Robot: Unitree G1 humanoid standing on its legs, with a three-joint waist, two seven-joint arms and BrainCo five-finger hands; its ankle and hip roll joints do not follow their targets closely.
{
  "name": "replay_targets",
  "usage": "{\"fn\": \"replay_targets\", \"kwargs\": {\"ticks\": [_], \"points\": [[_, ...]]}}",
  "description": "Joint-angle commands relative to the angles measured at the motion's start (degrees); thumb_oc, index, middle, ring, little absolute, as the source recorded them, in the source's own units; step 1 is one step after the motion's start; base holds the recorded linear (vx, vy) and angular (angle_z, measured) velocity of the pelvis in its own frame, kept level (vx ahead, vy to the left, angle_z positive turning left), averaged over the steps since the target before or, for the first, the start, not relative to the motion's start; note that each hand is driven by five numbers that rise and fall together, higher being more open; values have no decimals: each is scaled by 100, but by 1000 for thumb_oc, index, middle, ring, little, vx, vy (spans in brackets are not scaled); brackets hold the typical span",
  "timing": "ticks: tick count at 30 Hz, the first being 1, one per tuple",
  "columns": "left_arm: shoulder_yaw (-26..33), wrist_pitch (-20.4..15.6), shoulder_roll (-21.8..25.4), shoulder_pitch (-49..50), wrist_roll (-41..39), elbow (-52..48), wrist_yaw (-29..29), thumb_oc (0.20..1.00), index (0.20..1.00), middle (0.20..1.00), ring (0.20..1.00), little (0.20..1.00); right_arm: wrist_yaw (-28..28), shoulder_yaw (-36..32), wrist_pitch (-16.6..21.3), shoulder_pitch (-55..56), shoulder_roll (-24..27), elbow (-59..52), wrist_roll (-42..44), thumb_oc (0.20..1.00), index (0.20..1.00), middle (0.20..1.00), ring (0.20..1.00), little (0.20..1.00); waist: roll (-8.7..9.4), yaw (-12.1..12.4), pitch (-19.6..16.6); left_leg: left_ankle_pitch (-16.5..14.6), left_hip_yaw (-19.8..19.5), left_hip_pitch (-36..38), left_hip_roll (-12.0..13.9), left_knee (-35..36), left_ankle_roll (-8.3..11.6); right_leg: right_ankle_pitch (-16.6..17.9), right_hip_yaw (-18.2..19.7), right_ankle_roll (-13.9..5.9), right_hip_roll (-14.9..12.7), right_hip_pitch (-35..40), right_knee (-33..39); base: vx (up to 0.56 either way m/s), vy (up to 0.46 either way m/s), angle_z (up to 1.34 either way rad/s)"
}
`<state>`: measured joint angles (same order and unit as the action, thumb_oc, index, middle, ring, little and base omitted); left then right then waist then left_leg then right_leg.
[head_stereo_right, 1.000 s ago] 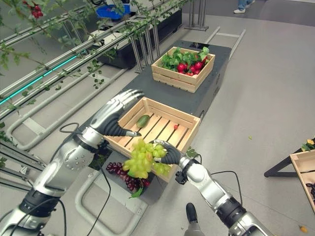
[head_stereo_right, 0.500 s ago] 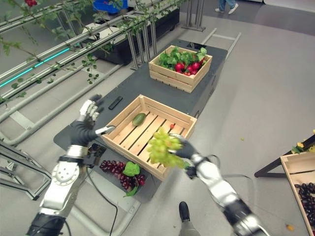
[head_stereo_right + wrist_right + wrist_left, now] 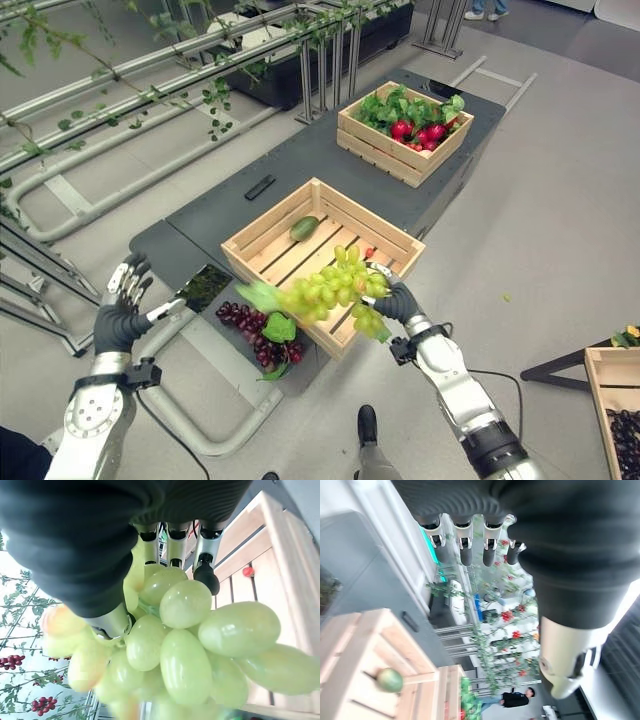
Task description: Pick up the fruits from the basket on one side to the basket on the other side
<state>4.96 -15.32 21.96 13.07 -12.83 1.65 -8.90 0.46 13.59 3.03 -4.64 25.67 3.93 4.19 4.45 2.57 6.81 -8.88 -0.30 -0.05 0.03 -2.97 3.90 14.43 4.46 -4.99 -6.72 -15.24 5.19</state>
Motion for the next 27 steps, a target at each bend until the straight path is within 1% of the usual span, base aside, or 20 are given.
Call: {"fn": "replay_targets", "kwargs": {"ticks": [1, 2, 3, 4, 5, 9, 11, 13, 14, 15, 17, 18, 19, 21, 23, 24, 25, 26, 27], "points": [[-214, -25, 260, -174, 951, 274, -139, 1000, 1000, 1000, 1000, 1000, -109, -456, 626, -417, 115, -913, 530, 200, 200, 200, 200, 200, -133, 26, 9, 246, -40, -460, -333, 245, -350, -1281, -2, -413, -59, 715, -400, -33, 19, 15], [-270, -8, 278, -119, 1131, 472, -144, 1000, 1000, 1000, 1000, 1000, -107, -567, 638, -383, 145, -1031, 528, 200, 200, 200, 200, 200, -117, 35, 4, 245, -51, -465, -349, 241, -358, -1280, -16, -424, -64, 710, -410, -34, 17, 11], [-332, 91, 162, -155, 1187, 1007, -246, 1000, 1000, 1000, 1000, 1000, -86, -568, 693, -334, 142, -1112, 589, 200, 200, 200, 200, 200, -81, 23, 2, 253, -44, -467, -357, 230, -364, -1259, -20, -438, -75, 697, -433, -38, 33, 8], [-473, 132, 167, -262, 1558, 1475, -366, 1000, 1000, 1000, 1000, 1000, -135, -645, 735, -288, 172, -1205, 608, 200, 200, 200, 200, 200, -68, 11, 2, 248, -49, -467, -369, 226, -373, -1254, -24, -461, -81, 685, -447, -43, 25, 1], [-551, 169, 172, -236, 1708, 1697, -321, 1000, 1000, 1000, 1000, 1000, -147, -700, 764, -253, 183, -1281, 629, 200, 200, 200, 200, 200, -46, 1, 5, 242, -39, -463, -372, 226, -377, -1251, -26, -474, -83, 685, -454, -46, 36, 2], [-700, 382, -164, -393, 1753, 3349, -478, 1000, 1000, 1000, 1000, 1000, -135, -798, 852, -32, 200, -1560, 809, 200, 200, 200, 200, 200, 39, -49, 22, 269, 0, -477, -392, 221, -398, -1184, 22, -504, -69, 633, -465, -57, 31, 1], [-799, 450, -277, -586, 1938, 4213, -606, 1000, 1000, 1000, 1000, 1000, -127, -866, 894, 93, 200, -1722, 910, 200, 200, 200, 200, 200, 84, -105, 31, 300, 24, -498, -377, 251, -394, -1153, 58, -522, -52, 581, -478, -56, 12, -2], [-872, 494, -346, -645, 2106, 4646, -683, 1000, 1000, 1000, 1000, 1000, -159, -927, 951, 186, 223, -1846, 897, 200, 200, 200, 200, 200, 115, -154, 25, 306, 61, -506, -371, 266, -398, -1121, 88, -548, -46, 535, -473, -38, 20, 3], [-874, 492, -347, -647, 2106, 4649, -684, 1000, 1000, 1000, 1000, 1000, -159, -929, 950, 188, 223, -1848, 898, 200, 200, 200, 200, 200, 114, -151, 24, 306, 63, -508, -371, 266, -398, -1120, 90, -548, -45, 533, -473, -59, 23, 10], [-893, 536, -397, -732, 2139, 5074, -737, 1000, 1000, 1000, 1000, 1000, -187, -992, 1024, 281, 220, -1965, 984, 200, 200, 200, 200, 200, 153, -199, 44, 325, 97, -538, -373, 263, -401, -1067, 115, -559, -49, 493, -457, -56, 24, 6], [-894, 628, -436, -799, 2217, 5528, -742, 1000, 1000, 1000, 1000, 1000, -185, -1057, 1067, 331, 233, -2034, 1073, 200, 200, 200, 200, 200, 183, -261, 59, 344, 127, -563, -375, 279, -403, -994, 156, -579, -53, 449, -429, -64, 30, 3], [-916, 623, -442, -882, 2279, 5678, -746, 1000, 1000, 1000, 1000, 1000, -213, -1132, 1105, 383, 253, -2110, 1073, 200, 200, 200, 200, 200, 198, -300, 72, 361, 155, -584, -372, 297, -402, -936, 184, -596, -53, 413, -409, -63, 19, -9], [-920, 704, -444, -913, 2366, 5863, -749, 1000, 1000, 1000, 1000, 1000, -214, -1198, 1136, 408, 274, -2166, 1081, 200, 200, 200, 200, 200, 213, -349, 85, 372, 193, -593, -367, 309, -405, -880, 209, -622, -50, 377, -392, -85, 7, -16], [-863, 726, -439, -992, 2341, 6060, -773, 1000, 1000, 1000, 1000, 1000, -235, -1225, 1189, 389, 295, -2221, 1086, 200, 200, 200, 200, 200, 223, -397, 136, 421, 309, -654, -310, 314, -410, -753, 264, -666, -16, 225, -395, -111, 4, -6], [-841, 776, -421, -1054, 2388, 6273, -774, 1000, 1000, 1000, 1000, 1000, -245, -1199, 1223, 318, 306, -2247, 1122, 200, 200, 200, 200, 200, 262, -437, 171, 460, 489, -701, -210, 302, -399, -640, 134, -712, -21, 83, -440, -86, -16, -25], [-839, 769, -423, -1066, 2390, 6287, -776, 1000, 1000, 1000, 1000, 1000, -245, -1200, 1221, 315, 306, -2250, 1123, 200, 200, 200, 200, 200, 261, -425, 173, 453, 503, -702, -205, 300, -398, -640, 147, -712, -14, 75, -445, -97, -48, -55], [-778, 786, -420, -1137, 2315, 6329, -748, 1000, 1000, 1000, 1000, 1000, -200, -1214, 1262, 332, 321, -2313, 1222, 200, 200, 200, 200, 200, 271, -415, 218, 511, 661, -761, -72, 252, -376, -720, -85, -722, -5, 46, -666, -112, -21, -47], [-788, 802, -412, -1173, 2306, 6335, -718, 1000, 1000, 1000, 1000, 1000, -187, -1262, 1272, 385, 355, -2338, 1264, 200, 200, 200, 200, 200, 249, -430, 231, 564, 712, -787, -37, 260, -371, -839, -140, -699, 46, 76, -804, -114, -21, -35], [-789, 802, -412, -1173, 2306, 6335, -719, 1000, 1000, 1000, 1000, 1000, -187, -1263, 1272, 386, 356, -2339, 1265, 200, 200, 200, 200, 200, 249, -428, 232, 563, 713, -785, -37, 261, -371, -842, -139, -699, 46, 75, -809, -145, 38, -36]]}}
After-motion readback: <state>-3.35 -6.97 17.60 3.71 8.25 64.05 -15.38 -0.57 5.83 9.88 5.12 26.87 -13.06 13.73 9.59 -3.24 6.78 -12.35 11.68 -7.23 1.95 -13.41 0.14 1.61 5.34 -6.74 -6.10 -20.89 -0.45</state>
